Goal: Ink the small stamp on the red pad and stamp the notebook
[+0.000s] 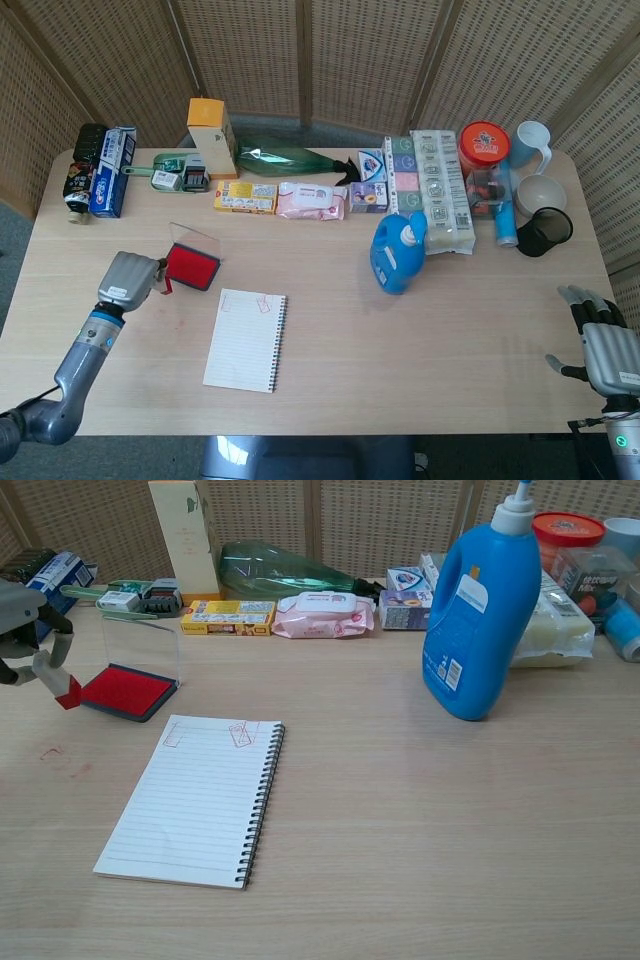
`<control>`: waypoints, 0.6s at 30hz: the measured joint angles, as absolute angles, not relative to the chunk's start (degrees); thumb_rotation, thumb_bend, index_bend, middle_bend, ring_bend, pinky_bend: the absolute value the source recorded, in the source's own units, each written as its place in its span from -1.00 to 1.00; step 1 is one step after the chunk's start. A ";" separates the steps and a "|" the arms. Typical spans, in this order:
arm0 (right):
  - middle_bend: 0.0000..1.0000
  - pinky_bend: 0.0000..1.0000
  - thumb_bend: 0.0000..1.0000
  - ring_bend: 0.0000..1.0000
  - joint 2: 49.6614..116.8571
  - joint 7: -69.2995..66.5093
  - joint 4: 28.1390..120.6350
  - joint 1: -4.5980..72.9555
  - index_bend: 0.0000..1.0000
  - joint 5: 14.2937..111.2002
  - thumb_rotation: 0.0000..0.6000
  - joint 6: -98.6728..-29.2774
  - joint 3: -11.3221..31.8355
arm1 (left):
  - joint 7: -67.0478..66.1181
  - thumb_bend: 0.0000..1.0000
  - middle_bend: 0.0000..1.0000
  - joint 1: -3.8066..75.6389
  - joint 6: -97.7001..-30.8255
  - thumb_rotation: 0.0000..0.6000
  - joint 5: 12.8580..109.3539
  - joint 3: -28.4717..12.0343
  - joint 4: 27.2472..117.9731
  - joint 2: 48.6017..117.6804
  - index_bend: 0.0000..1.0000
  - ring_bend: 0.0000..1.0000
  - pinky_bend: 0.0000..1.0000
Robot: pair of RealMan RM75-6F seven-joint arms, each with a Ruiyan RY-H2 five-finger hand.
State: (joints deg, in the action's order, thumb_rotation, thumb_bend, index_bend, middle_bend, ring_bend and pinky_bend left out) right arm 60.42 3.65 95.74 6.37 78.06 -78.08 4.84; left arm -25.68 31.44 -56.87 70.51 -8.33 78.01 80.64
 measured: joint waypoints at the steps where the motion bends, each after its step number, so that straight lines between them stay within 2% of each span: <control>1: -0.80 -0.81 -1.00 -0.78 60.47 3.71 95.66 6.42 -0.82 77.93 1.00 -77.95 4.86 | -26.58 -0.24 1.00 32.17 -56.27 1.00 69.91 -8.55 77.46 81.02 0.27 1.00 1.00; 18: -0.80 -0.81 -1.00 -0.78 61.14 3.66 94.12 7.05 -0.82 75.48 1.00 -76.06 5.36 | -28.71 -0.23 1.00 38.63 -52.24 1.00 67.31 -9.28 66.46 89.53 0.27 1.00 1.00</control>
State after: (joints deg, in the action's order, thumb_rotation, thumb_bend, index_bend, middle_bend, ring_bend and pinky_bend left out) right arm 61.14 3.66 94.12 7.05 75.48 -76.06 5.36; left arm -28.71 38.63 -52.24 67.31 -9.28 66.46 89.53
